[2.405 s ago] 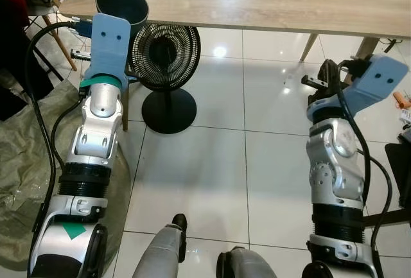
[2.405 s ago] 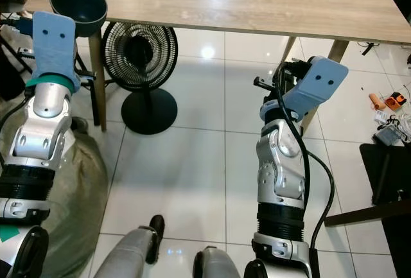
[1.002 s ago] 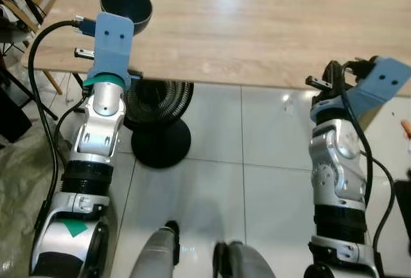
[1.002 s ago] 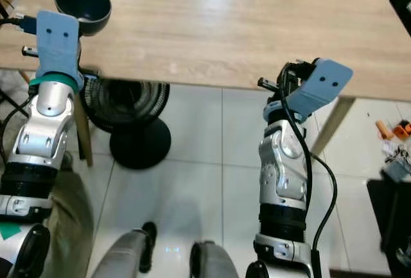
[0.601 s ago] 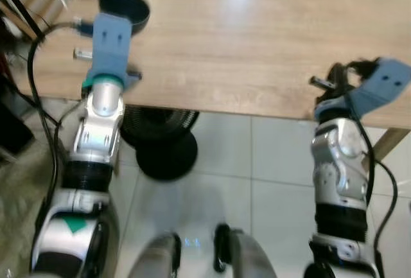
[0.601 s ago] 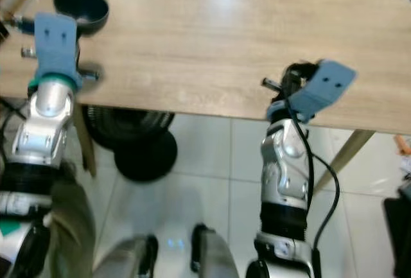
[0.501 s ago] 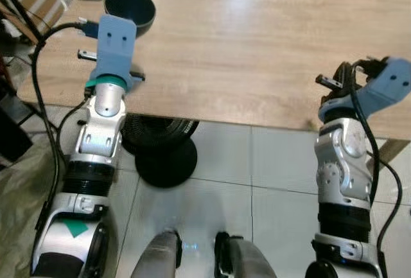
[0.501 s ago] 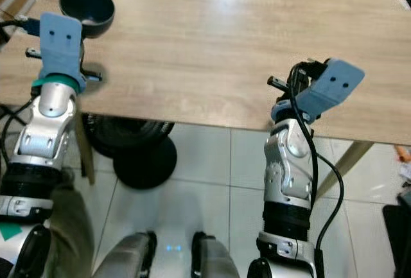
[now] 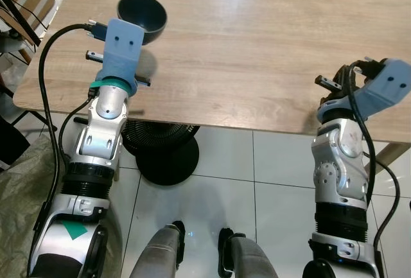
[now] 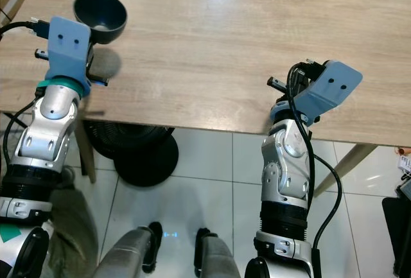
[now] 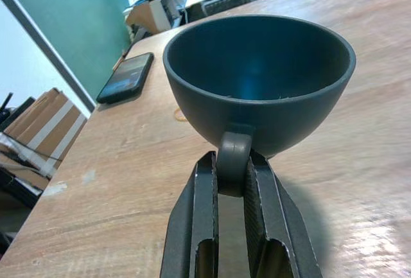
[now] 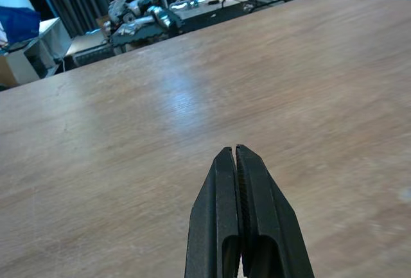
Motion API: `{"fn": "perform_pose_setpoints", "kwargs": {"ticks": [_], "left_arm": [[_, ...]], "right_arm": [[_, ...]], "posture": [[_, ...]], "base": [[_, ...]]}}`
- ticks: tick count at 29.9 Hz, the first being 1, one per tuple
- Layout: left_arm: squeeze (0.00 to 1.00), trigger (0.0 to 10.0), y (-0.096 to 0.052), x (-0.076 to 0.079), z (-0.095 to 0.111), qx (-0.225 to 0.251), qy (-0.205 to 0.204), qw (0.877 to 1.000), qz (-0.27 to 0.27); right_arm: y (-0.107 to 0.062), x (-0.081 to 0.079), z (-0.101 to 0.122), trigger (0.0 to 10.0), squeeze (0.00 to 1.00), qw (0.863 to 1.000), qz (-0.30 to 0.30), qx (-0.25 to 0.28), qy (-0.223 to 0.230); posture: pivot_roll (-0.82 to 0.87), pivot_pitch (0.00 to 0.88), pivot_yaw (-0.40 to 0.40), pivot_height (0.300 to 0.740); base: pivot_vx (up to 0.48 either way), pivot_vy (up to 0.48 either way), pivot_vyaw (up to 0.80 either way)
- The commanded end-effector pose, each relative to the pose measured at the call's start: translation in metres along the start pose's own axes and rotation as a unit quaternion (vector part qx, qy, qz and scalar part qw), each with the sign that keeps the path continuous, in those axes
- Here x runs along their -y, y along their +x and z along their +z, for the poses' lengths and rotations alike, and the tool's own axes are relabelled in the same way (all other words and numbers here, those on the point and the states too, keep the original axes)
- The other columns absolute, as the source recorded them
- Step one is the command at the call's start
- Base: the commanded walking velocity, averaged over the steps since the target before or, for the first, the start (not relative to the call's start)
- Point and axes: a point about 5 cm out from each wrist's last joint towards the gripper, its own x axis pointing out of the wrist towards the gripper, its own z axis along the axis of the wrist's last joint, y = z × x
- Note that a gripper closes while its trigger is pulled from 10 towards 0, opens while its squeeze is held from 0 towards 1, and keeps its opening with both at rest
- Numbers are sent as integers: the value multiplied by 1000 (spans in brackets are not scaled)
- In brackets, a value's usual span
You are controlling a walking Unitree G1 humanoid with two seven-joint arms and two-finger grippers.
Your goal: Setting the table
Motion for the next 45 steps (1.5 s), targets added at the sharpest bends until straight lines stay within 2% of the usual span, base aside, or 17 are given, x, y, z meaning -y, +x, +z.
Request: {"fn": "perform_pose_setpoints", "kwargs": {"ticks": [1,8,15,19,34,45], "left_arm": [[0,10000,-3,3,-1,5,-4,1000,-9],[0,10000,-2,6,1,43,-16,998,-41],[0,10000,2,7,2,57,-27,997,-51],[0,10000,4,14,10,66,-64,994,-60],[0,10000,4,12,10,75,-69,994,-47],[0,10000,6,10,9,71,-62,995,-41]], "right_arm": [[-1,8,-4,10000,0,1000,-15,-4,-11],[-3,4,-5,10000,0,1000,1,1,-26],[-5,0,-5,10000,0,999,18,7,-40],[-5,2,-4,10000,0,999,16,8,-37],[-4,1,-3,10000,0,999,19,13,-38],[-4,1,-4,10000,0,999,17,11,-36]], "posture": [[121,139,54,740],[124,138,49,740],[114,138,47,740],[109,138,48,740],[112,137,42,740],[113,141,47,740]], "base": [[0,0,0],[0,0,0],[0,0,0],[0,0,0],[0,0,0],[480,0,0]]}}
